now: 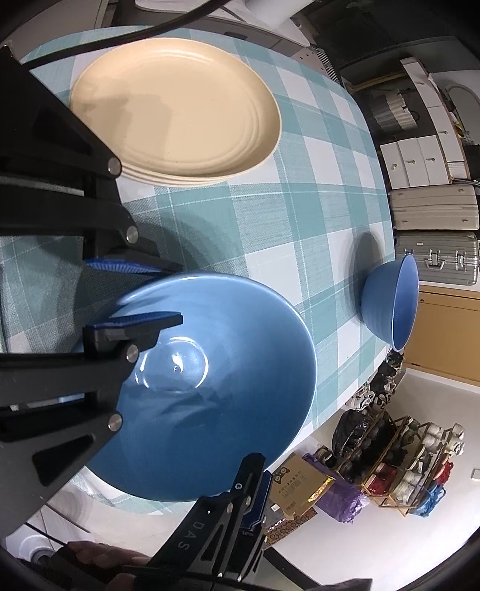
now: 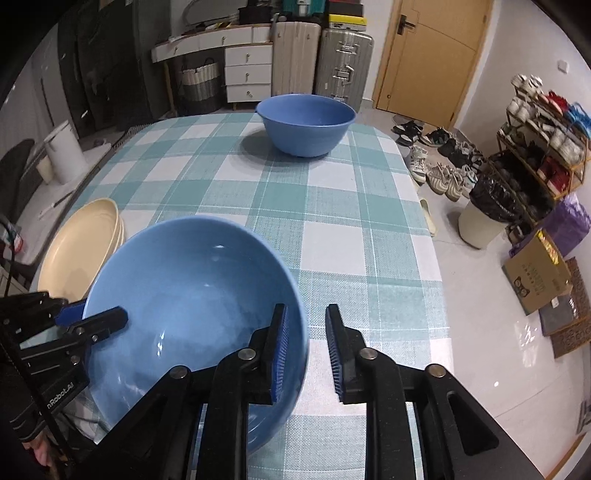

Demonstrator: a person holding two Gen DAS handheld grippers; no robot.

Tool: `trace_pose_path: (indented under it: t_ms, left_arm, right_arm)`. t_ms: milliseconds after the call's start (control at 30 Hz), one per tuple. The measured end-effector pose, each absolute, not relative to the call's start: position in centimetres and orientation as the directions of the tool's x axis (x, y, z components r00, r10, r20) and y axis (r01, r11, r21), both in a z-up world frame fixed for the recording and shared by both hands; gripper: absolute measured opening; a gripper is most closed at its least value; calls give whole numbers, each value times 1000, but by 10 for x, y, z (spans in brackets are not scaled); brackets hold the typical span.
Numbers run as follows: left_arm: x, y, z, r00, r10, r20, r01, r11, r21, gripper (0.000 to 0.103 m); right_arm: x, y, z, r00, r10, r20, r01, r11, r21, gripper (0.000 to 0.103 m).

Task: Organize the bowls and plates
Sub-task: 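Open both tools to release the nested bowl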

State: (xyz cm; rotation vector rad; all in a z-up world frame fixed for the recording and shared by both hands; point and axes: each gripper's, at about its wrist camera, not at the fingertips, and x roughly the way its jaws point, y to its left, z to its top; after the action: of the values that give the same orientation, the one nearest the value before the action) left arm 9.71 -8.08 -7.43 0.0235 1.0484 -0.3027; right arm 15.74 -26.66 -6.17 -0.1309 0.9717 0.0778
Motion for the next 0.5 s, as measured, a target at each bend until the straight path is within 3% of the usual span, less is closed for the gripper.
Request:
trace_pose_path:
  t_ms: [67, 100, 233, 500]
  left_arm:
    - [97, -80, -76, 464, -226, -857, 251, 961, -117, 41]
    - [97, -79, -77, 466, -215, -858, 244, 964, -109, 46]
    - [101, -74, -82, 448, -219, -867, 225, 966, -127, 47]
    - [103, -72, -89, 379, -285, -880, 223, 951, -212, 47]
  right_arm:
    - [158, -272, -64, 557, 27, -830, -122, 991, -50, 31]
    - [158, -274, -65, 557, 37, -830, -118, 992, -35, 33]
    - [157, -281, -71, 539, 132, -832, -122, 989, 77, 50]
    - [162, -291, -97, 463, 230, -856, -85, 973, 215, 51]
